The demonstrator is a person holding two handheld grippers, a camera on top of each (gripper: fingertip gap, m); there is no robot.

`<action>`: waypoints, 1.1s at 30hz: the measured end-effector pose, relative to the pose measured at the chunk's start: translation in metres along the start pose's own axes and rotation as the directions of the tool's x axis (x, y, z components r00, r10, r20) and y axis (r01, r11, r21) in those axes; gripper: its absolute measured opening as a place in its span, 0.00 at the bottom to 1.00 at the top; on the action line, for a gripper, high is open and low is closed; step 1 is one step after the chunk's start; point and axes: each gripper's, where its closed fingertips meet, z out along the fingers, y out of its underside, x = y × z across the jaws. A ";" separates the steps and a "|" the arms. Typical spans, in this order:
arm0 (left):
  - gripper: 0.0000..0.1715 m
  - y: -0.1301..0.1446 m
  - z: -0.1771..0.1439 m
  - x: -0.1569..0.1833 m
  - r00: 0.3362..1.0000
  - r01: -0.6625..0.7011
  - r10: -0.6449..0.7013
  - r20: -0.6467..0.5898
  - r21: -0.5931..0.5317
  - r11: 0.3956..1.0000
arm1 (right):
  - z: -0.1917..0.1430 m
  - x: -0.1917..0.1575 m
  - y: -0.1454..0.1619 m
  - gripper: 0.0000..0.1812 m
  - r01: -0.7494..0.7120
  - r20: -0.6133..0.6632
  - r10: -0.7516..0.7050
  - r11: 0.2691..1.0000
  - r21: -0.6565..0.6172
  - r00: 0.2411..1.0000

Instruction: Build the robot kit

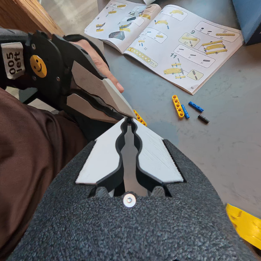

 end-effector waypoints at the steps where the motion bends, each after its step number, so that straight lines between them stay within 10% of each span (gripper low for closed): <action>1: 0.02 -0.001 0.000 -0.002 0.999 -0.018 0.018 0.028 0.006 1.000 | -0.001 0.000 -0.001 0.02 -0.019 0.009 0.019 1.000 0.013 1.000; 15: 0.01 -0.015 -0.002 -0.026 0.901 0.368 -0.395 0.178 0.167 0.915 | -0.015 0.004 -0.029 0.02 -0.138 0.054 0.129 0.954 0.266 0.990; 22: 0.15 0.022 0.006 0.004 0.931 0.350 -0.358 -0.076 -0.103 0.931 | -0.008 0.018 -0.010 0.02 0.005 -0.108 0.008 0.992 0.124 0.994; 33: 0.03 0.037 0.009 0.012 0.904 0.331 -0.380 -0.197 -0.240 0.913 | 0.015 0.022 0.010 0.02 0.081 -0.135 -0.085 0.996 -0.032 0.987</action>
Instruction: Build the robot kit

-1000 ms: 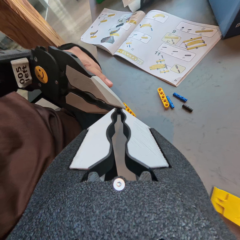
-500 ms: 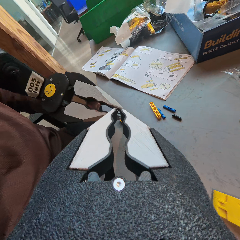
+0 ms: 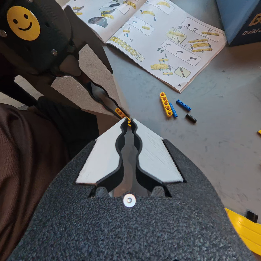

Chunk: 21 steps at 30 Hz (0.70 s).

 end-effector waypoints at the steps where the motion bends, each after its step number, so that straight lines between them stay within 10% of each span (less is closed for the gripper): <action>1: 0.03 0.000 0.001 -0.004 1.000 -0.008 0.008 0.010 -0.004 1.000 | 0.000 0.001 0.001 0.02 0.001 -0.004 -0.001 1.000 -0.005 1.000; 21: 0.03 -0.001 0.002 -0.001 0.998 -0.005 0.005 -0.055 -0.001 1.000 | 0.003 0.003 0.005 0.02 0.251 -0.113 -0.257 0.966 -0.070 0.960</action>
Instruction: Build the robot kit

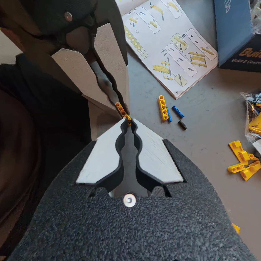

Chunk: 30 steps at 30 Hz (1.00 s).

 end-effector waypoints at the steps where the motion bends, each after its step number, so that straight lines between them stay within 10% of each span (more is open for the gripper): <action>1: 0.03 0.000 0.000 0.000 1.000 -0.002 0.002 0.001 0.001 1.000 | 0.000 0.000 0.000 0.02 0.050 -0.014 -0.050 0.999 0.001 0.999; 9: 0.03 0.000 0.000 0.000 1.000 -0.011 0.011 0.011 0.005 1.000 | 0.002 -0.001 -0.001 0.02 0.252 -0.070 -0.260 0.962 -0.103 0.963; 18: 0.03 0.000 0.000 -0.001 1.000 -0.008 0.008 0.016 0.006 1.000 | 0.002 0.003 -0.001 0.02 -0.229 0.182 0.258 0.959 -0.165 0.949; 30: 0.03 0.000 0.000 -0.001 1.000 -0.001 0.001 0.015 0.007 1.000 | 0.004 0.002 -0.001 0.02 -0.114 0.121 0.122 0.991 -0.070 0.985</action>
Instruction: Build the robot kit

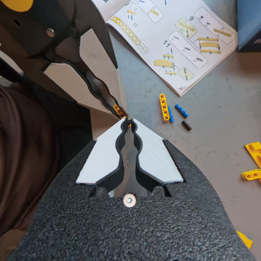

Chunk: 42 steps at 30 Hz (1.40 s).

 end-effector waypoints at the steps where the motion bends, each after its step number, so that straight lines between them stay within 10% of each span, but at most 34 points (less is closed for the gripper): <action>1: 0.03 0.000 0.000 0.000 1.000 0.000 0.000 0.000 0.000 1.000 | -0.001 0.000 0.001 0.02 0.035 -0.025 -0.034 0.999 0.018 0.999; 9: 0.03 0.000 0.000 0.000 1.000 0.003 -0.003 0.000 0.001 1.000 | 0.003 -0.001 0.005 0.02 0.332 -0.169 -0.349 0.936 -0.120 0.922; 16: 0.03 0.000 0.000 0.000 1.000 0.005 -0.005 0.001 0.000 1.000 | 0.003 -0.002 0.004 0.03 -0.032 0.055 0.033 0.999 -0.024 0.998; 31: 0.03 0.000 0.000 -0.001 1.000 0.008 -0.008 0.005 0.000 1.000 | -0.005 0.003 -0.004 0.00 0.165 -0.124 -0.170 0.985 -0.048 0.978; 42: 0.03 0.002 0.000 -0.012 0.996 0.055 -0.054 0.076 -0.008 0.998 | -0.013 0.006 -0.003 0.00 -0.119 -0.139 0.141 0.981 0.156 0.980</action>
